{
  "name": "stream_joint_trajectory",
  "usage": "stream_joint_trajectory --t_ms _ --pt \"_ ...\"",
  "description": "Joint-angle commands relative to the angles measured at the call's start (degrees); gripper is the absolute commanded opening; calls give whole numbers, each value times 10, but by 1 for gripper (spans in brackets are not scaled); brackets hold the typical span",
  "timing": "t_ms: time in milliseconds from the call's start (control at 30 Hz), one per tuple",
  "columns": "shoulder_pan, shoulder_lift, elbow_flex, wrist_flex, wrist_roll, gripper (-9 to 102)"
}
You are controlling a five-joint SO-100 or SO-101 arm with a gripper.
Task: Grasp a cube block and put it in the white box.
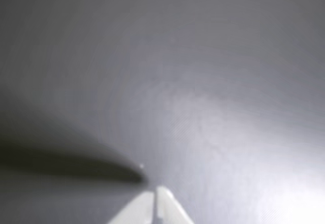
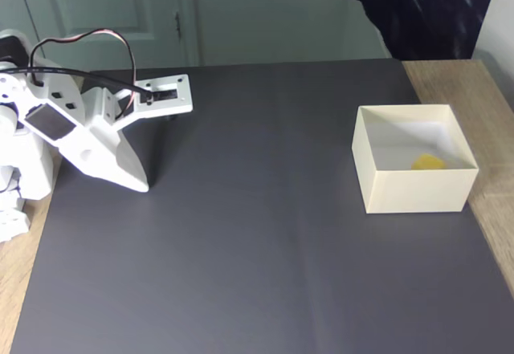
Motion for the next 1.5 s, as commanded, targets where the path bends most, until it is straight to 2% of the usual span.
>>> stream_joint_trajectory --t_ms 0,300,1467 --pt "-4 4 -2 24 -9 0" --pt "-1 4 -2 63 -11 0" --pt "2 4 -1 64 -23 1"
